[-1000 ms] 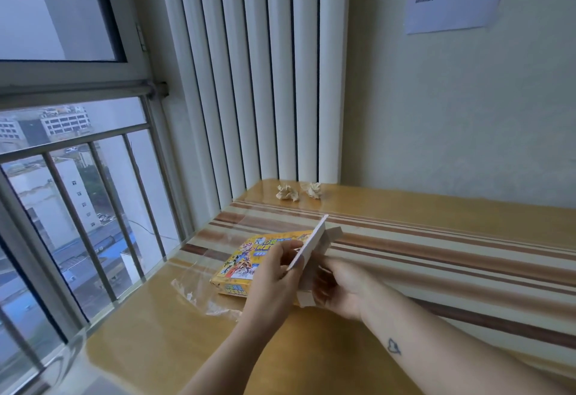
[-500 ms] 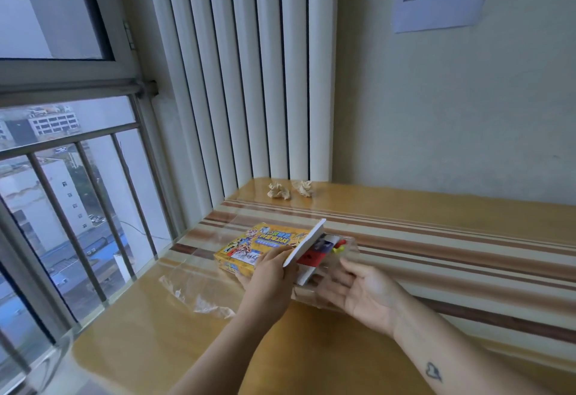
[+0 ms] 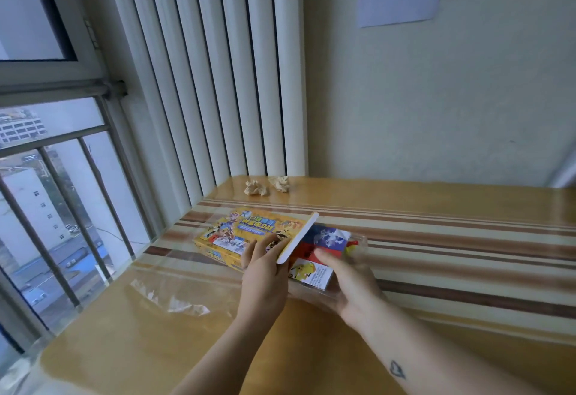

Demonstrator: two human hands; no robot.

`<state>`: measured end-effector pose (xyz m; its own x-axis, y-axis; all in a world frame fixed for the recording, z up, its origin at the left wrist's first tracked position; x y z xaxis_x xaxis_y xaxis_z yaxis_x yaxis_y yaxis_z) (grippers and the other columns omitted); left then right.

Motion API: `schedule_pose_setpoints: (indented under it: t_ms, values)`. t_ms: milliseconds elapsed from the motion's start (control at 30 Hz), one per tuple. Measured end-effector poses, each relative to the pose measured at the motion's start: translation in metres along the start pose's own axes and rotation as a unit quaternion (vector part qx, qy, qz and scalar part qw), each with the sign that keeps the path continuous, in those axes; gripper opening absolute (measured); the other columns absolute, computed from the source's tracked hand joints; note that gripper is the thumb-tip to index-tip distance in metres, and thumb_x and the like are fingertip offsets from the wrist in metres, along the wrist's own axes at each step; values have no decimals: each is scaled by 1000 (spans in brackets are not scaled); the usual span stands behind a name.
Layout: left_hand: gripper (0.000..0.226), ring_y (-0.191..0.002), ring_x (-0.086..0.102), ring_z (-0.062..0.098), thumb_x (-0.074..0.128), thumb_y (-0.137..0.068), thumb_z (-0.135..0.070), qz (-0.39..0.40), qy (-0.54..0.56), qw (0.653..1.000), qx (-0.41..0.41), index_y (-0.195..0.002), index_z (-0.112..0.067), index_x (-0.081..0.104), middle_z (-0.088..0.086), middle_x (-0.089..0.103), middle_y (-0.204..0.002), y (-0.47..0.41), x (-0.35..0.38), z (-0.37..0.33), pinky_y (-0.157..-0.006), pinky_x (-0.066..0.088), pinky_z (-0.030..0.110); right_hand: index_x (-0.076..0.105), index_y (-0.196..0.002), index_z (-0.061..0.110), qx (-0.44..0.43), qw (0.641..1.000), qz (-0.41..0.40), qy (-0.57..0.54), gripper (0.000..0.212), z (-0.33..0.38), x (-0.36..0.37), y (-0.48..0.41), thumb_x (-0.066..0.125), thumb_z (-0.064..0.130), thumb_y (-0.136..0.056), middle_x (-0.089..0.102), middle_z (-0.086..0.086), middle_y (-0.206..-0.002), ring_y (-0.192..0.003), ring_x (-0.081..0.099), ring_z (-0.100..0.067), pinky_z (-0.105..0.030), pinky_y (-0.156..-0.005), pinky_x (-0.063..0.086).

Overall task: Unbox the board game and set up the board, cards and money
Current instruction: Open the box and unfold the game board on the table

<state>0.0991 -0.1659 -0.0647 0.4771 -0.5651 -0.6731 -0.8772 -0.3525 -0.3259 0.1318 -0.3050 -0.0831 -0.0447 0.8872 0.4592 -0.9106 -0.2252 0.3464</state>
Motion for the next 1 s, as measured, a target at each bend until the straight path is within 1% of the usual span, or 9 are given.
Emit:
schedule_pose_setpoints:
  t_ms: [200, 267, 367, 433, 500, 600, 733, 867, 1000]
  values:
    - [32, -135, 24, 23, 52, -97, -22, -60, 2, 998, 35, -127, -14, 61, -3, 48, -138, -24, -30, -5, -94, 14, 13, 63, -104, 4, -23, 1000, -3, 7, 23, 20, 6, 5, 66, -3, -82, 72, -17, -96, -85, 70, -31, -50, -77, 56]
    - [30, -130, 31, 26, 52, -96, -17, -74, -11, 997, 27, -123, -12, 63, 3, 52, -135, -36, -46, 0, -93, 17, 17, 63, -104, 4, -20, 1000, 1, 5, 24, 28, 5, 8, 66, -4, -82, 72, -17, -97, -86, 70, -31, -50, -77, 57]
    - [31, -108, 52, 33, 50, -85, -28, -65, -9, 998, -8, -103, -14, 70, 13, 64, -113, -57, -65, 20, -94, 35, 38, 63, -104, 6, -21, 1000, 2, 9, 24, 39, 0, 11, 65, -4, -82, 72, -16, -97, -81, 70, -27, -37, -58, 58]
    - [28, -91, 58, 35, 42, -71, -25, -60, 4, 997, -40, -84, -22, 66, 16, 66, -95, -64, -75, 36, -74, 40, 36, 63, -105, 6, -26, 1000, -8, 9, 25, 45, -5, 13, 66, -3, -82, 72, -15, -97, -83, 70, -28, -40, -63, 58]
    - [24, -89, 60, 35, 42, -72, -20, -62, 12, 996, -60, -80, -24, 64, 16, 64, -93, -67, -82, 46, -69, 37, 31, 63, -104, 7, -33, 999, -15, 7, 23, 51, -8, 14, 66, -2, -83, 72, -15, -95, -83, 70, -28, -41, -63, 59]
    - [29, -96, 58, 32, 50, -80, -8, -74, 24, 995, -56, -98, -6, 72, 15, 63, -104, -64, -92, 50, -75, 38, 30, 62, -96, 11, -56, 998, -23, 6, 17, 61, -8, 13, 66, 0, -83, 71, -10, -87, -74, 68, -23, -31, -48, 55]
    - [24, -100, 53, 21, 60, -84, -6, -59, 60, 995, -51, -106, -6, 70, 6, 56, -108, -58, -102, 65, -82, 35, 28, 61, -90, 10, -86, 996, -28, -3, 13, 77, 2, 10, 66, 0, -83, 71, -11, -87, -76, 69, -24, -40, -66, 57]
    - [45, -113, 50, 18, 54, -81, 16, -33, 133, 988, -79, -76, -23, 75, -5, 56, -115, -60, -110, 95, -102, 38, 36, 62, -99, 7, -100, 995, -26, 2, 19, 86, 22, 3, 68, 1, -82, 71, -16, -94, -86, 70, -31, -54, -80, 55]
    - [52, -112, 52, 19, 58, -77, 19, -1, 187, 978, -98, -66, -29, 76, -4, 57, -115, -57, -114, 121, -100, 42, 38, 61, -93, 7, -78, 997, -8, 9, 13, 82, 45, -11, 67, 0, -83, 69, -13, -88, -77, 68, -27, -38, -50, 57]
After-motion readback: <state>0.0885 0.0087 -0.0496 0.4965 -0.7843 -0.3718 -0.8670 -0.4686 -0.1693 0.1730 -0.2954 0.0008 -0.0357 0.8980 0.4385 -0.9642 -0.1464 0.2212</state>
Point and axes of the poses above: each hand's wrist, its own y-axis away from the middle knuckle, its own x-axis out of the palm, z = x × y, the point moved 5 cm from there along -y, towards the middle knuckle
